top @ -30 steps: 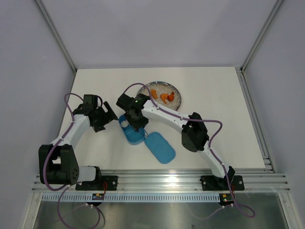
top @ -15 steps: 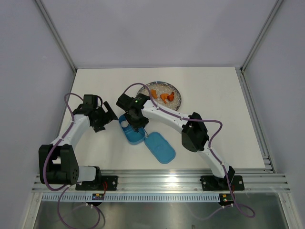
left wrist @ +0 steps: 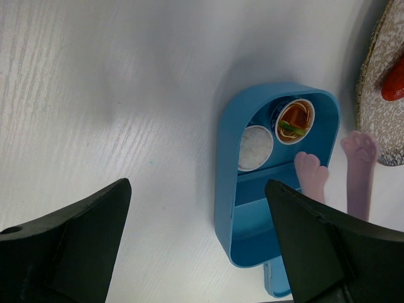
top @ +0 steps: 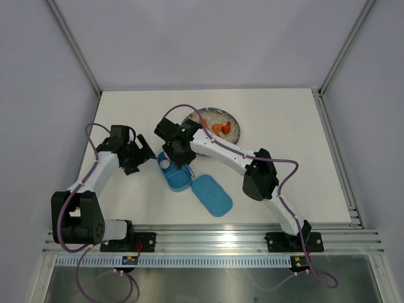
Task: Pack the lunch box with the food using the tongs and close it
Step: Place the fake food in the packing box, then pick up the fake food from the plate.
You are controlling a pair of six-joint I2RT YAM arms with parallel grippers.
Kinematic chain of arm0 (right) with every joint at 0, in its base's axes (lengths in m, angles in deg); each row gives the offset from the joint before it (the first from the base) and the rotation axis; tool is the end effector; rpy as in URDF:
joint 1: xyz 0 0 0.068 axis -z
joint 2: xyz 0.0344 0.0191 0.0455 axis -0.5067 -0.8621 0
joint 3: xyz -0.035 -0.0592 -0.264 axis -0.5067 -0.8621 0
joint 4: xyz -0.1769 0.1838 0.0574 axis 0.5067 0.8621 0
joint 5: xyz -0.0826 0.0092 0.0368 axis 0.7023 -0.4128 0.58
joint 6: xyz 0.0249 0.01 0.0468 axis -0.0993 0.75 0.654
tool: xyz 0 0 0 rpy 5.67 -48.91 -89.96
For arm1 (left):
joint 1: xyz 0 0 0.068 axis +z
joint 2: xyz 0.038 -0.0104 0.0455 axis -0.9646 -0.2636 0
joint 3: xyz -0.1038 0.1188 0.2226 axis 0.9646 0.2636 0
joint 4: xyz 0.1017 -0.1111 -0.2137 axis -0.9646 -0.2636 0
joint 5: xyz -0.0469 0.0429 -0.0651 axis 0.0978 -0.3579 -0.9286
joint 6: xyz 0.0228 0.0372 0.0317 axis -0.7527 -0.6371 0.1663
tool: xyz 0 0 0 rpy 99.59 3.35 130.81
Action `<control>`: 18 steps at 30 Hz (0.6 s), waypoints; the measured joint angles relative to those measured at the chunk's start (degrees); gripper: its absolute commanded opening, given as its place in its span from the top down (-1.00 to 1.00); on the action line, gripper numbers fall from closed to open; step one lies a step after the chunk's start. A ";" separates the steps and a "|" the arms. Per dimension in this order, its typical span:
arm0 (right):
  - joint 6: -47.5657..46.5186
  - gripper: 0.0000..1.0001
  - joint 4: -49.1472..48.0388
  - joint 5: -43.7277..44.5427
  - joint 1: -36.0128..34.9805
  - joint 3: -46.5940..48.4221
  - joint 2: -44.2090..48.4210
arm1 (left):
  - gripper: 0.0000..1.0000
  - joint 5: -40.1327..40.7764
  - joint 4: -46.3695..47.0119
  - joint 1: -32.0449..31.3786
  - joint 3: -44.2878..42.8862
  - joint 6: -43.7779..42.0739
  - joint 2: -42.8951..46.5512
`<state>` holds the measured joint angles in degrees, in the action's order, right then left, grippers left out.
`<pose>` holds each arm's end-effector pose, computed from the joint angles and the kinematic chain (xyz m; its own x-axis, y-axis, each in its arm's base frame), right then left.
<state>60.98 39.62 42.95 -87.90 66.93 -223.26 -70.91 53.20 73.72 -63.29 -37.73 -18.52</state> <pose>0.2645 0.4072 0.2485 -0.7142 -0.6064 -0.3496 -0.6451 0.7641 -0.0075 0.2559 -0.0092 0.2174 -0.7505 -0.5699 -0.3345 -0.4438 0.8098 -0.3838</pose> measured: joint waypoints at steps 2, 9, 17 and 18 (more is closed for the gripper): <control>0.20 0.07 -0.15 -0.44 0.68 -0.02 1.01 | -0.83 0.02 -0.02 0.00 0.00 -0.02 0.00; 1.51 0.08 -3.76 -1.05 7.21 -5.75 9.11 | -0.84 0.02 -0.02 0.00 0.00 -0.02 0.00; 2.56 0.07 -6.19 -3.54 18.05 -12.26 12.50 | -0.84 0.00 -0.07 0.00 0.00 -0.02 0.00; 2.54 0.06 -6.23 -3.85 18.84 -12.26 12.15 | -0.84 0.00 -0.11 0.00 0.00 -0.02 0.00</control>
<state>63.52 33.40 39.10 -69.06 54.67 -211.11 -70.91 53.09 73.72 -63.29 -37.75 -18.52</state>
